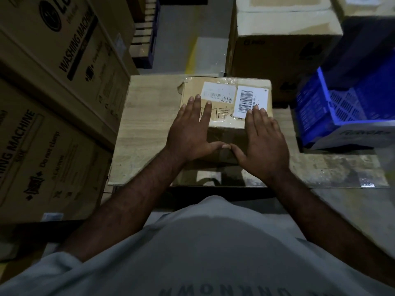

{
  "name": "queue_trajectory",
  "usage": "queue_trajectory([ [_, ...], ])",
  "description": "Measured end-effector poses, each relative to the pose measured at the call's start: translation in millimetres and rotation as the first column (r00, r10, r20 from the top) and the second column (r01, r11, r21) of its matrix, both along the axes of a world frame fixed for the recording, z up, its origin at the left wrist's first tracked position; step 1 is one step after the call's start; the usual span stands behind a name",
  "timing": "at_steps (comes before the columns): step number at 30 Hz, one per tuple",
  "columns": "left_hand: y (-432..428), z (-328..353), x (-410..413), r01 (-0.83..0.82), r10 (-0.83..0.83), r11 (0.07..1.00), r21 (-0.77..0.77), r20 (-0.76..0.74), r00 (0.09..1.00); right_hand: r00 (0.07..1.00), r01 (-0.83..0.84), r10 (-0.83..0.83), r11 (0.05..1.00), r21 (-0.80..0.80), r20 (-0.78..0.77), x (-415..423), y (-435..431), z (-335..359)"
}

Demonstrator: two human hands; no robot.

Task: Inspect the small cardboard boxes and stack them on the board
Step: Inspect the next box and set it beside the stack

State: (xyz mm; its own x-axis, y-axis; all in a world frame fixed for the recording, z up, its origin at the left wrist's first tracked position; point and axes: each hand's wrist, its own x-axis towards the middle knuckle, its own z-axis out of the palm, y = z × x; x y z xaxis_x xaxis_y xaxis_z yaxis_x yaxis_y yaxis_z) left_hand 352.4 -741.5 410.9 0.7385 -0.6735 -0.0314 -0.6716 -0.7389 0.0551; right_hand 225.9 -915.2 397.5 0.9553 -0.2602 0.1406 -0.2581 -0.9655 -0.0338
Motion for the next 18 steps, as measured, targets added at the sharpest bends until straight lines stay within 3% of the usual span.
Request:
queue_trajectory([
  [3,-4,9,5,-0.021,0.021,1.000,0.014,-0.061,0.998,0.998,-0.035,0.038,0.998,0.058,-0.045,6,-6,15],
  [6,-13,23,17,0.001,0.002,0.999,-0.054,0.059,0.998,0.999,-0.040,0.037,0.987,0.155,0.020,28,-18,30],
  [10,-33,34,42,-0.004,0.023,0.989,-0.148,0.125,0.992,0.999,-0.003,-0.002,0.992,0.127,0.041,67,-32,44],
  [15,-49,17,70,-0.088,0.089,0.994,-0.069,0.011,0.996,0.996,0.055,-0.044,0.986,0.159,-0.075,87,-41,38],
  [18,-45,2,72,-0.140,0.137,0.985,-0.098,-0.038,0.990,0.998,0.051,-0.043,0.984,0.173,-0.050,83,-40,28],
])
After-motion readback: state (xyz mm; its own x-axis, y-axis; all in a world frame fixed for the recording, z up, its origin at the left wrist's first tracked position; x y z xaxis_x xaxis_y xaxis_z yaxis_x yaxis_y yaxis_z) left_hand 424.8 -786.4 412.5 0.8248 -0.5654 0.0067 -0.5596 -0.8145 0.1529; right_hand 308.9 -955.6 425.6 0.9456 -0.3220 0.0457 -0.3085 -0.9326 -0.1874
